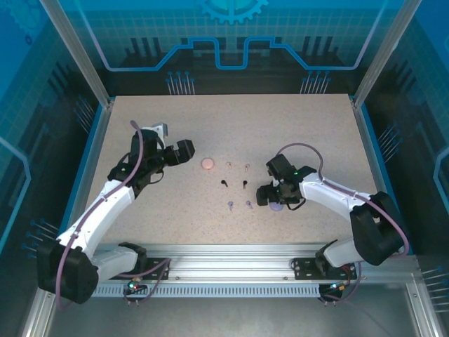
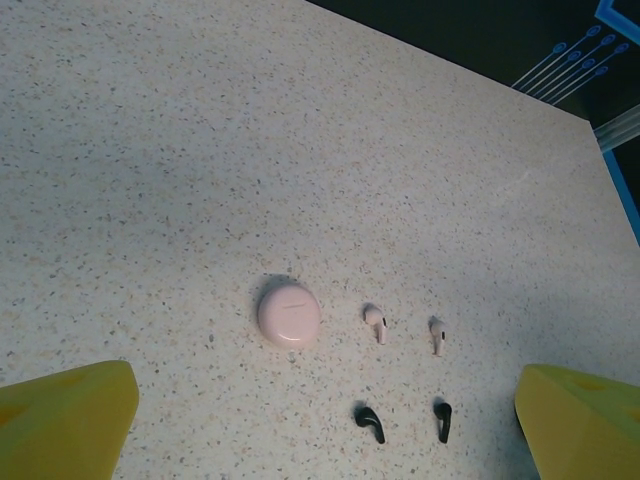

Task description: Insert the wireless bluetooth earbuds into the charging case

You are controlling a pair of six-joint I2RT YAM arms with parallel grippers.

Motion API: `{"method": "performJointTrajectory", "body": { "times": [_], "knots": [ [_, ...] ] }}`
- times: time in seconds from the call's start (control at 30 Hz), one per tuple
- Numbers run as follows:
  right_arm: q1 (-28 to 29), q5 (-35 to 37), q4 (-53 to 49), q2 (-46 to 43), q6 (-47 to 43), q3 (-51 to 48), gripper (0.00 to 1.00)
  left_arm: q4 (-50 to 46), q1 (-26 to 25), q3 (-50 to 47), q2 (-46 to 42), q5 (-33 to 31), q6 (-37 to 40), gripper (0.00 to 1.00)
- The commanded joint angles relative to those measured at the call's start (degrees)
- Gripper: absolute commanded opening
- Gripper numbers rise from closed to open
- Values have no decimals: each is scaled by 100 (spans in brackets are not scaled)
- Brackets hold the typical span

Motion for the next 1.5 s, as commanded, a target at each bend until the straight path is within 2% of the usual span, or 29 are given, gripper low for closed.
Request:
{"method": "performJointTrajectory", "body": {
  "times": [0.0,0.23,0.63,0.87,1.13,1.47],
  "knots": [
    [70,-136,177,188,-72,-54,90,112,-79,150,30,152,-51,99],
    [119,-274,158,458,-167,34,89,200,-114,191,80,138,-62,99],
    [400,-219,-32,70,110,-202,88,308,-154,263,262,200,-109,99],
    [665,-75,-209,-337,415,-378,88,308,-228,309,352,218,-109,99],
    [745,553,-863,-927,514,-162,90,338,-263,327,412,244,-89,99],
    [777,474,-1409,159,-516,782,88,372,-298,335,457,309,-31,99]
  ]
}}
